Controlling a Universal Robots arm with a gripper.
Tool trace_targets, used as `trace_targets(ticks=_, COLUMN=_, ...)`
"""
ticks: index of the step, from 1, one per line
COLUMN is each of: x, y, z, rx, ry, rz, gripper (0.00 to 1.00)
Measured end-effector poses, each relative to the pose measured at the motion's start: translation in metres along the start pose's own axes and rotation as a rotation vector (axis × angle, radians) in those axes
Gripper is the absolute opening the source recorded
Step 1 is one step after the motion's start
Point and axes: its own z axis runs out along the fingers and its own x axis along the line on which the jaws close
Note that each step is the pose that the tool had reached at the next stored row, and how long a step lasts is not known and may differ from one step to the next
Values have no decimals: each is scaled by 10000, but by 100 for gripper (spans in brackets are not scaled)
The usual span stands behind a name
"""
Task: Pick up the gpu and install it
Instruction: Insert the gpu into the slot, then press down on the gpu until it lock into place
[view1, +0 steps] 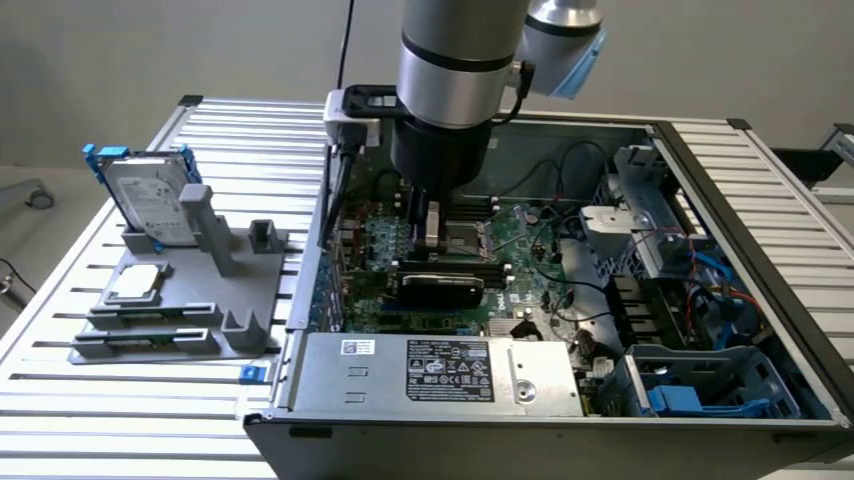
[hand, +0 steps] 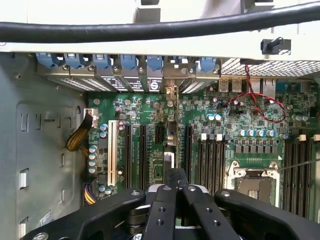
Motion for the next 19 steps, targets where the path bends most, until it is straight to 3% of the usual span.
trace_targets(ticks=13, x=-1, y=0, z=-8, rx=0, ry=0, rz=0, gripper=11)
trace_targets(ticks=16, x=-1, y=-1, z=43, rx=7, ry=1, rz=-1, gripper=11)
trace_targets(ticks=19, x=-7, y=25, z=100, rx=55, ry=-2, rz=-5, gripper=11)
